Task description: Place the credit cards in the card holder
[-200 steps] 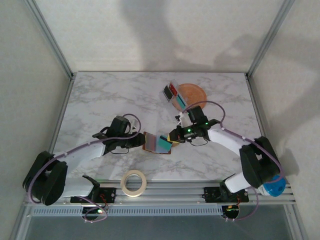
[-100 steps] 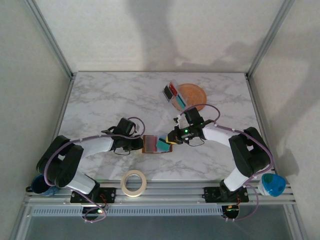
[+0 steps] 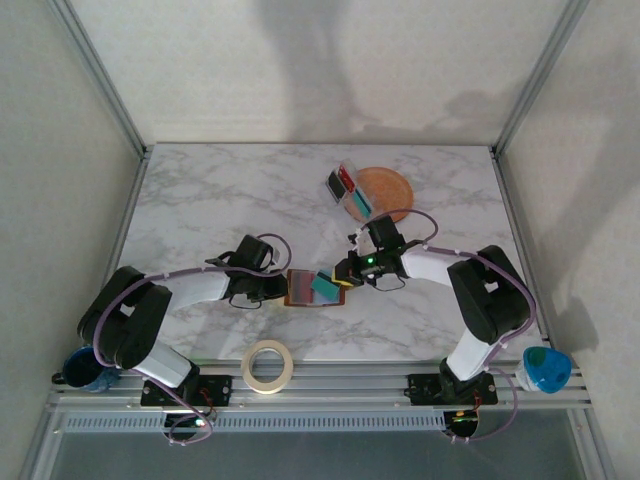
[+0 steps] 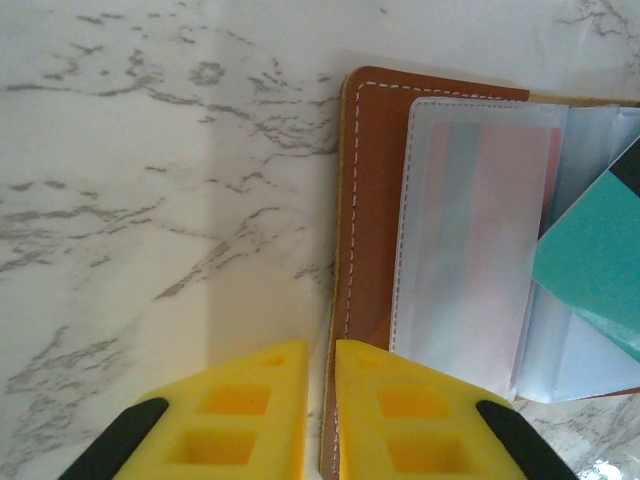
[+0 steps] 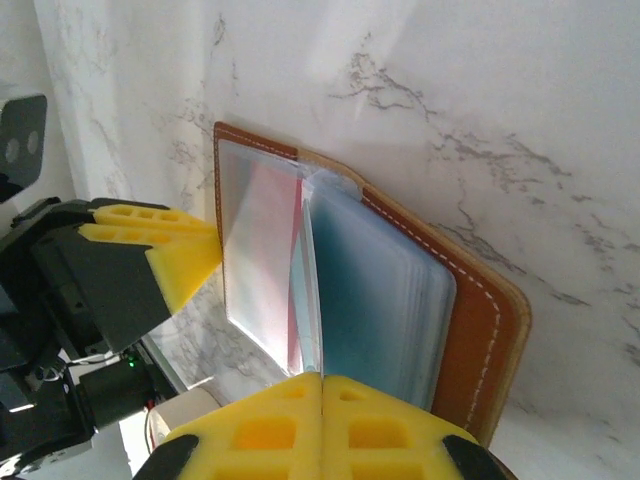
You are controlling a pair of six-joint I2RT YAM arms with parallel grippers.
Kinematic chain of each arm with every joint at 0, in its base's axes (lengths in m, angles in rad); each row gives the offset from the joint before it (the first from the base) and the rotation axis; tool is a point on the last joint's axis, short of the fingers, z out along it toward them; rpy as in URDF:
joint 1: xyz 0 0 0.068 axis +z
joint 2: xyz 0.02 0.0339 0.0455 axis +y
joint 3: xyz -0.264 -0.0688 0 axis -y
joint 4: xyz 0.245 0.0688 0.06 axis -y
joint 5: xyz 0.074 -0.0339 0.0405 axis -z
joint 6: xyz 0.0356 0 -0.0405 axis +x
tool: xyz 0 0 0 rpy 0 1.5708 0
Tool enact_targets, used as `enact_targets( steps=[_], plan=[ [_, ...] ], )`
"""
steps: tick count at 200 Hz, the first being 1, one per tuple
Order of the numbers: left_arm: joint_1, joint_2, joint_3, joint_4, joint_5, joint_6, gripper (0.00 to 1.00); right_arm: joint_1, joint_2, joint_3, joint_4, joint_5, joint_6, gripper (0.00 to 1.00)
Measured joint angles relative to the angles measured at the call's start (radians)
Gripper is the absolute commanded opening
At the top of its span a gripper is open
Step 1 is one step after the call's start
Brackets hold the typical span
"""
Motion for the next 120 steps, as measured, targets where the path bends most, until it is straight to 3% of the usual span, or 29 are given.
enact_targets(
  steps=[48, 81, 120],
  plan=[
    [0.0, 0.0, 0.0, 0.0, -0.001, -0.001, 0.14, 0.021, 0.005, 0.0, 0.019, 0.05, 0.021, 0.0],
    [0.0, -0.016, -0.014, 0.019, -0.008, -0.024, 0.14, 0.068, 0.007, 0.0, 0.045, 0.104, 0.051, 0.12],
    [-0.008, -0.047, -0.041, 0.054, -0.022, -0.07, 0.12, 0.127, 0.007, -0.003, 0.074, 0.203, 0.091, 0.13]
  ],
)
